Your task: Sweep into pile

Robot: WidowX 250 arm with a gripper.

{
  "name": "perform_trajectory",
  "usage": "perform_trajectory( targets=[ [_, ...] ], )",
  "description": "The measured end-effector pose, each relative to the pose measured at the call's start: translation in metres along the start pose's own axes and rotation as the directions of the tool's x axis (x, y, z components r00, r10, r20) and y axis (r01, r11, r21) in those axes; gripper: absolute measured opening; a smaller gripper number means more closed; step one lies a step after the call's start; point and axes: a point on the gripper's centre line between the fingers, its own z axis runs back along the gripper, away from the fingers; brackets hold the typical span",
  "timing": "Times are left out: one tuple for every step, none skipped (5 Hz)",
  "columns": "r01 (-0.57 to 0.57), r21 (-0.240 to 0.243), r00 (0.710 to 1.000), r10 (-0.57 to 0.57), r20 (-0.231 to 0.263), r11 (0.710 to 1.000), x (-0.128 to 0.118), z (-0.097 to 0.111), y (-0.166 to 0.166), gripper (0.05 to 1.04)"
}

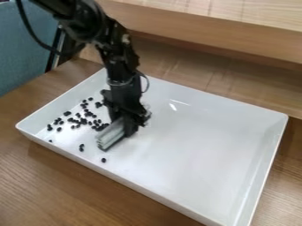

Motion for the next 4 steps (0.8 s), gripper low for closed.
perform_trajectory(
  targets=[
    [-0.029, 0.007, 1.000, 0.029, -0.009, 1.000, -0.008, -0.001, 0.017, 0.399],
    [-0.068, 0.008, 0.998, 0.068, -0.007, 0.998, -0.017, -0.002, 0.036, 0.399],
    [-0.089, 0.006, 0.996, 0.089, -0.003, 0.996, -0.022, -0.001, 0.048, 0.399],
    [-0.111, 0.008, 0.994, 0.111, 0.000, 0.994, -0.026, 0.000, 0.061, 0.399]
  ],
)
